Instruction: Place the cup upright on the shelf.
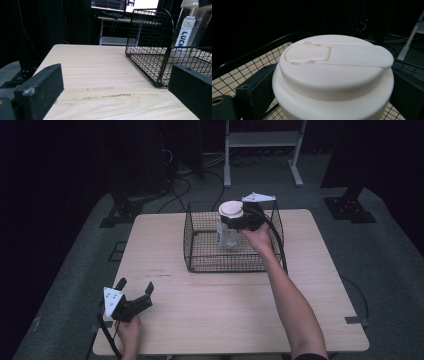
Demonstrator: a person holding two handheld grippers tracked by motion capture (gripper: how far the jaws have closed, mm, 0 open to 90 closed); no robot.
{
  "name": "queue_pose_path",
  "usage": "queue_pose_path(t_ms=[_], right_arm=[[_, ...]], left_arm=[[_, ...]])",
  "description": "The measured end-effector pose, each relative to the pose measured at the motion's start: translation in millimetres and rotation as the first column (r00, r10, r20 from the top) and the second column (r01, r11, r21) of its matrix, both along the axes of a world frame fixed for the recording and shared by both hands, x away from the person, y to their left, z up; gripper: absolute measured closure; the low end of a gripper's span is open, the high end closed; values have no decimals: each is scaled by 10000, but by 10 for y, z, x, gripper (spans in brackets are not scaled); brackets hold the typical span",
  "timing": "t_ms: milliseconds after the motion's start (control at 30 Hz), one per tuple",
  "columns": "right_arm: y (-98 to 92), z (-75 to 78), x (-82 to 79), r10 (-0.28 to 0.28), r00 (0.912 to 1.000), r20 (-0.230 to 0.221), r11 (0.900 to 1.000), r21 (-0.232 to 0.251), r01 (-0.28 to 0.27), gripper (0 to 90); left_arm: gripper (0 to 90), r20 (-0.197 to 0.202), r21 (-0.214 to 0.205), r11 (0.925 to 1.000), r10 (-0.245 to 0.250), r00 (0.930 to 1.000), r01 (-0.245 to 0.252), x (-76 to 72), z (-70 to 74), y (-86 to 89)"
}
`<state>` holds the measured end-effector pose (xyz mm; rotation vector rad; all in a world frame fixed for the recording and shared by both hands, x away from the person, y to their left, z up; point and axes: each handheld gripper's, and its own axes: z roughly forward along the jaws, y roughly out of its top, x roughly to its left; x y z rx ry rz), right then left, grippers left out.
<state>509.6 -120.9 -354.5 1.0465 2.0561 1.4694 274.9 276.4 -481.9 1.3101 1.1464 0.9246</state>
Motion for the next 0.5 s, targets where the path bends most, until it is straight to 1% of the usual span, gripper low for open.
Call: queue_pose_path(t_ms=[33, 167, 300, 433, 500], right_arm=[[6, -19, 13, -20, 10000, -38, 10000, -74, 20, 37], [14, -51, 32, -58, 9999, -147, 9999, -116, 57, 37], [30, -94, 51, -25, 9996, -297, 9993, -370, 14, 37], [33, -120, 67, -39, 9991, -411, 9993, -381, 23, 37], [34, -126, 69, -97, 9993, -363, 9991, -411, 82, 37]], left_arm=[[0, -2, -5, 10000, 8, 10000, -8, -1, 0, 0], [0, 5, -2, 10000, 5, 10000, -5, -1, 1, 0], [0, -1, -30, 10000, 6, 10000, -6, -2, 1, 2], [0, -8, -12, 10000, 0, 10000, 0, -2, 0, 2], [0, 7, -20, 10000, 6, 10000, -6, -2, 0, 2]])
